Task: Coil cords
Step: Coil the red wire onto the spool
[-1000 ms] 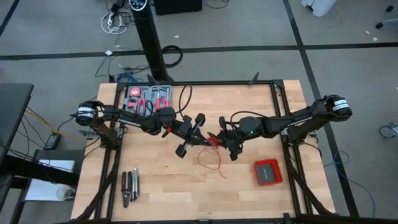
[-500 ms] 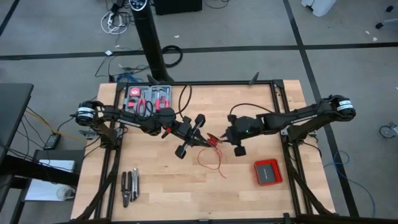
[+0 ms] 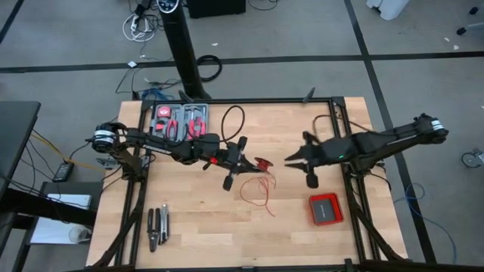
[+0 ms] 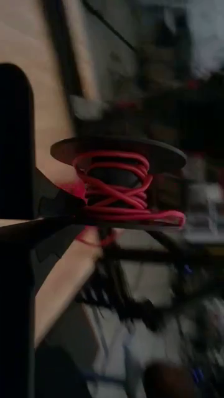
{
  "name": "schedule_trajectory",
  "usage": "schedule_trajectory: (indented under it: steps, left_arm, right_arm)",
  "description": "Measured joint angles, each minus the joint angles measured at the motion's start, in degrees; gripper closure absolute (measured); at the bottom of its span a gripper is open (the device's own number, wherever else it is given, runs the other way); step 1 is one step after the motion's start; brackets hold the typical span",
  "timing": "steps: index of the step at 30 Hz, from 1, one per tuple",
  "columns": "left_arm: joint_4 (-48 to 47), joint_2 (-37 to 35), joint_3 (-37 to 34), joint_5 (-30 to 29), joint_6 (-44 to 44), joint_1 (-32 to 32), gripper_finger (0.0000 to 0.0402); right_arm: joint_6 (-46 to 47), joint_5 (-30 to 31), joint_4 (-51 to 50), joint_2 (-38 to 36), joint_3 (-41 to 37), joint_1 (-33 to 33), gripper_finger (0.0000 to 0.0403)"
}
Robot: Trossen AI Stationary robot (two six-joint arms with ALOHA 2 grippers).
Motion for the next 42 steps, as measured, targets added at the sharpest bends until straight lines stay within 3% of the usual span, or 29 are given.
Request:
schedule_trajectory:
  steps: [7,19,27,35,42]
  left_arm:
    - [-4.6,0.0,0.0,-13.9,2.5,-0.6,0.0401]
    - [-7.9,0.0,0.0,-21.9,2.2,-1.1,0.0401]
    - [-9.9,0.0,0.0,-21.8,2.1,-1.2,0.0401]
    - [-10.2,0.0,0.5,-20.9,2.4,-1.6,0.0401]
    - [-14.3,0.0,3.0,-20.9,2.4,-1.8,0.0401]
  right_arm:
    - [-9.6,0.2,11.3,-4.3,0.0,-0.9,0.0323]
    - [-11.5,-0.8,19.8,3.8,0.0,-6.8,0.0323]
    - [-12.2,-4.6,23.3,7.8,0.0,-11.0,0.0317]
    - [-10.7,-12.7,27.1,10.8,0.0,-14.2,0.0307]
    - [-10.9,-14.2,28.7,12.6,0.1,-14.2,0.0308]
